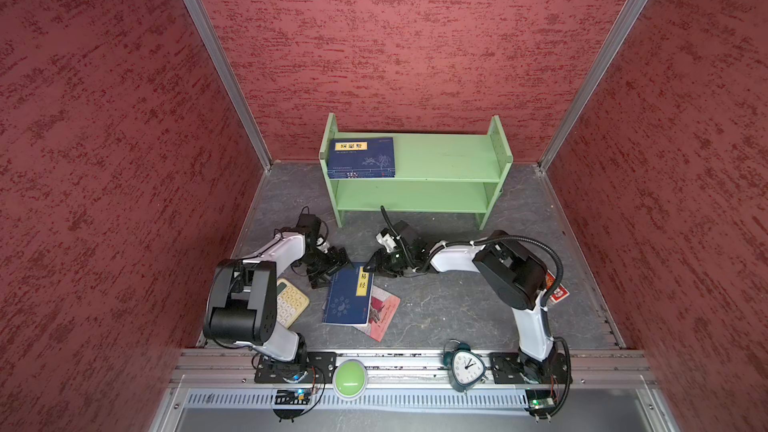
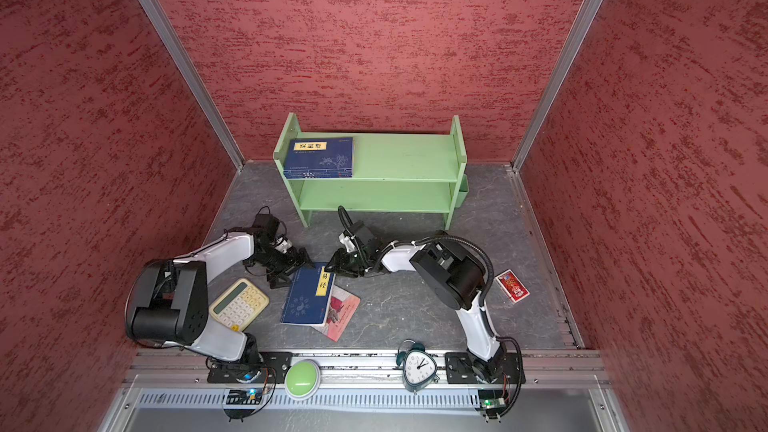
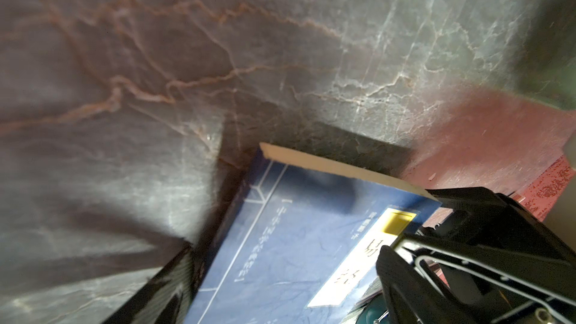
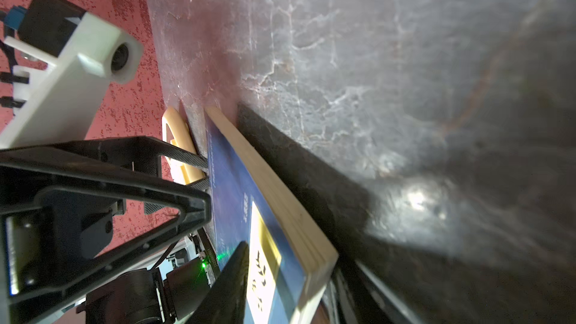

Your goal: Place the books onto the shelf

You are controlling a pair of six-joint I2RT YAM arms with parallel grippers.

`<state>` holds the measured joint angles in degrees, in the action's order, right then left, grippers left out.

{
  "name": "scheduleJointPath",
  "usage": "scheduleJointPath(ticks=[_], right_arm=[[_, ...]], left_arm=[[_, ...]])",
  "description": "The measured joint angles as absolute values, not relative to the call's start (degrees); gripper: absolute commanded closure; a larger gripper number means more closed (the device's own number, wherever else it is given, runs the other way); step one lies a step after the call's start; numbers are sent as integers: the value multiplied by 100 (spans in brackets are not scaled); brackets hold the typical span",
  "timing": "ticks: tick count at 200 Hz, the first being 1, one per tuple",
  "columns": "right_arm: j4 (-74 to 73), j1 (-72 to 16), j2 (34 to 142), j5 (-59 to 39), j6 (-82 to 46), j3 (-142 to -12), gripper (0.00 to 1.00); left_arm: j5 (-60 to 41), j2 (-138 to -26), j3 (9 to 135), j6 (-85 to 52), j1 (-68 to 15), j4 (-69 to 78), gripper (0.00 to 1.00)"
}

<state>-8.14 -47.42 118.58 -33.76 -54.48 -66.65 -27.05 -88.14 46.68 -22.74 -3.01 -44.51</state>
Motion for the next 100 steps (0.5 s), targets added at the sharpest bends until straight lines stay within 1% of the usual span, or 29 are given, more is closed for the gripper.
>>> scheduleJointPath(ticks=[57,77,89,100], right_arm=[[-1404,-4740,11869,-3498,-5669,-6355,68],[-1658,-4740,11869,-3524,-5749,-6198,73],[-1772,-4733,11869,-3535,-5774,-6136,82],[-1872,-4720,11863,-3544,-5802,-6095,87]], left_arm=[[-2910,-8812,4628,-2403,-222,-4351,7],[-3070,-8807,4595,-2460,-224,-4248,6],[-3148,-8783,4565,-2480,-220,-4198,6],[-3194,-8750,4530,-2484,-220,-4154,5]])
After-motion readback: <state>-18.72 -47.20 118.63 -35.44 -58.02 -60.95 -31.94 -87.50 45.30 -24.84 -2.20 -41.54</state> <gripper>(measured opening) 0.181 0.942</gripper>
